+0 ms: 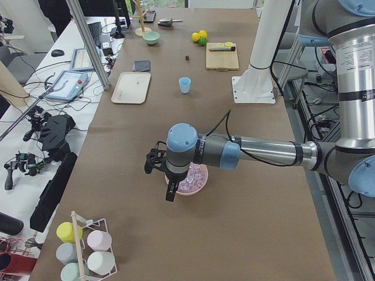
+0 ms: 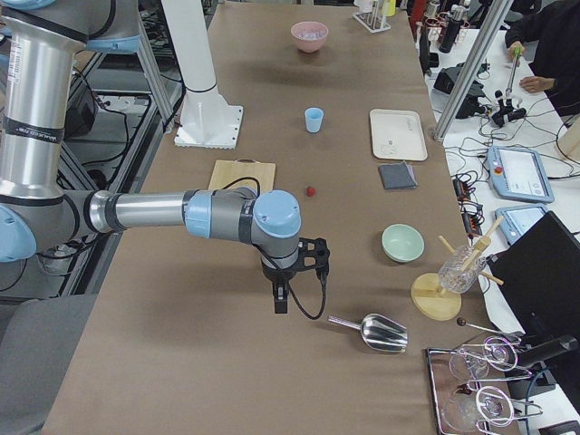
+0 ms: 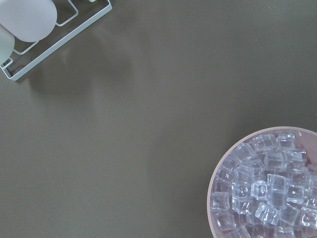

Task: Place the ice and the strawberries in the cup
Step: 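Move the left gripper over the pink bowl of ice cubes, then lower the left gripper into the bowl and grasp an ice cube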

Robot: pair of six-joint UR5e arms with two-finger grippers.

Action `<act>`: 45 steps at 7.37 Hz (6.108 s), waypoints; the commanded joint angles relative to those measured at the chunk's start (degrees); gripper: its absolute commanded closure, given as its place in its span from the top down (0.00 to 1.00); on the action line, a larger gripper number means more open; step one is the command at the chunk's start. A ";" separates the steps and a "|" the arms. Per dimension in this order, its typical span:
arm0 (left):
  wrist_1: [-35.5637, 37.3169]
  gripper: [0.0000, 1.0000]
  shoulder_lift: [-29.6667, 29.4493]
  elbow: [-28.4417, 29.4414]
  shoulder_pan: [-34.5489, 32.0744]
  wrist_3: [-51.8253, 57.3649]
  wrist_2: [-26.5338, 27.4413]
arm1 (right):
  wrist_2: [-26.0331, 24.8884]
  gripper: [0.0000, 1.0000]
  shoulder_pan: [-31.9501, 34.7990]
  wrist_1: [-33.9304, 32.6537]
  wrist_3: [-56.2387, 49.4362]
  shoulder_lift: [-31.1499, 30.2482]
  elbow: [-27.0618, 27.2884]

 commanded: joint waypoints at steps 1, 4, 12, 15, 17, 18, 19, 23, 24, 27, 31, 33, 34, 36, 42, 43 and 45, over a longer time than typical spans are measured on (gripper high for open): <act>0.16 0.98 -0.06 -0.51 0.22 -0.37 -0.26 | 0.00 1.00 0.00 -0.02 0.09 -0.04 -0.01; -0.19 0.98 1.86 -2.00 0.65 0.15 -0.79 | 0.09 1.00 0.00 -0.02 0.09 -0.48 -0.01; -0.62 0.97 2.92 -3.15 1.71 -0.20 -2.11 | 2.20 1.00 0.09 -0.02 -0.26 -0.92 0.25; -1.86 0.98 3.36 -2.89 1.89 -0.72 -2.11 | 3.07 1.00 0.09 0.07 -0.35 -1.79 0.17; -5.51 0.98 3.45 -2.54 3.98 -9.45 -1.93 | 5.52 1.00 0.09 0.51 -0.35 -2.15 0.08; -11.20 0.98 3.63 -1.49 7.30 -17.08 -1.76 | 6.84 1.00 0.09 0.60 -0.26 -2.33 -0.01; -16.66 0.98 3.63 0.87 9.86 -21.51 -1.67 | 6.94 1.00 0.09 0.68 -0.26 -2.59 -0.01; -22.06 0.97 3.63 2.56 15.84 -29.36 -1.23 | 7.30 1.00 0.09 0.68 -0.26 -2.68 -0.01; -24.16 0.97 3.63 3.78 17.25 -30.16 -0.10 | 7.30 1.00 0.00 0.68 -0.17 -2.68 -0.10; -31.01 0.87 3.80 6.42 21.84 -33.95 2.02 | 7.30 1.00 0.09 0.68 0.18 -2.68 -0.10; -33.41 0.78 5.21 6.52 24.46 -34.04 2.02 | 7.30 1.00 0.00 0.68 0.27 -2.68 -0.36; -33.59 0.78 5.21 6.60 25.44 -34.04 2.11 | 7.30 1.00 0.00 0.68 0.27 -2.68 -0.36; -33.59 0.78 5.21 6.69 25.88 -34.04 2.11 | 7.30 1.00 0.00 0.68 0.27 -2.68 -0.36; -33.59 0.75 5.21 7.13 26.84 -34.04 2.11 | 7.30 1.00 0.00 0.68 0.27 -2.59 -0.36; -33.59 0.76 4.86 7.66 27.81 -33.95 2.46 | 7.30 1.00 0.00 0.68 0.35 -2.59 -0.36; -33.59 0.76 4.68 7.92 28.25 -34.04 3.24 | 7.30 1.00 0.00 0.68 0.35 -2.59 -0.36; -33.85 0.76 4.59 7.83 28.87 -34.04 3.16 | 7.30 1.00 0.00 0.68 0.35 -2.68 -0.27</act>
